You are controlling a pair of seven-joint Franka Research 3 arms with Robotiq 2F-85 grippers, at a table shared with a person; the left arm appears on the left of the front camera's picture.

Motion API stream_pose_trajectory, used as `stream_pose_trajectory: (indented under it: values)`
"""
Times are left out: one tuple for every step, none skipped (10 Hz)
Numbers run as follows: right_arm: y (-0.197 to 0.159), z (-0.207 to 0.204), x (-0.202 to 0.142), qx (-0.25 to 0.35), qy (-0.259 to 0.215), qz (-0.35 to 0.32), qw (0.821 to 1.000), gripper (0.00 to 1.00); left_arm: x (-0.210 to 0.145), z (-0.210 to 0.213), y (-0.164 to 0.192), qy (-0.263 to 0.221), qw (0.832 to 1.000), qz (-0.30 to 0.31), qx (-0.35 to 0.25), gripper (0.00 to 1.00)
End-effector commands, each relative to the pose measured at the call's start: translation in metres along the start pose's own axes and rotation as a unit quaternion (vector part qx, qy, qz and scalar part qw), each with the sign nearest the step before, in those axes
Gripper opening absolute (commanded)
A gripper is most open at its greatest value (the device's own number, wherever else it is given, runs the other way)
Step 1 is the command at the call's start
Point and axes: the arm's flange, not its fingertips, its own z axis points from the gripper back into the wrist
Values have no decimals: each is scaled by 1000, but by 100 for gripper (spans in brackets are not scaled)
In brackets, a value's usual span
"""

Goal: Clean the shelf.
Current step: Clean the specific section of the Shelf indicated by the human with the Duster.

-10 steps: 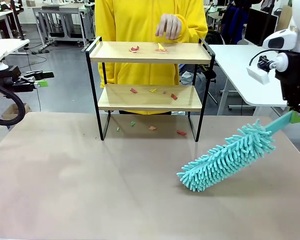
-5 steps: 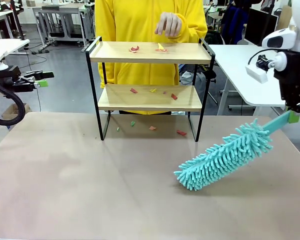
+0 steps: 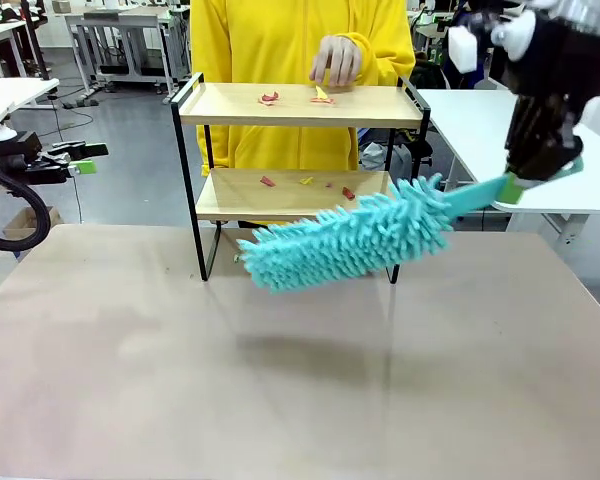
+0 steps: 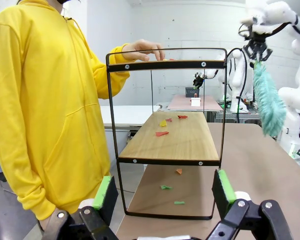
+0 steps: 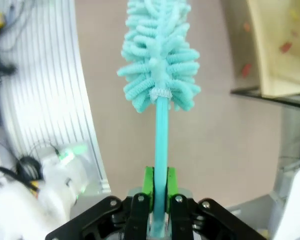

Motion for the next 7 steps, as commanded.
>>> stream_pose_trajectory:
  values:
    - [30, 9, 39, -38, -73, -50, 995, 13, 3, 0, -2, -1, 1000, -6, -1, 100]
    - [46, 16, 62, -50, -94, -93, 990, 13, 3, 0, -2, -1, 1000, -6, -1, 100]
    - [61, 22, 81, -60, -117, -129, 983, 13, 3, 0, -2, -1, 1000, -6, -1, 100]
    - [73, 28, 101, -78, -137, -175, 972, 13, 3, 0, -2, -1, 1000, -6, -1, 100]
    - [79, 31, 116, -103, -151, -219, 958, 13, 3, 0, -2, -1, 1000, -6, -1, 100]
    - [81, 33, 130, -126, -167, -277, 938, 13, 3, 0, -2, -1, 1000, -6, -1, 100]
    - [81, 33, 139, -140, -182, -307, 924, 13, 3, 0, -2, -1, 1000, -6, -1, 100]
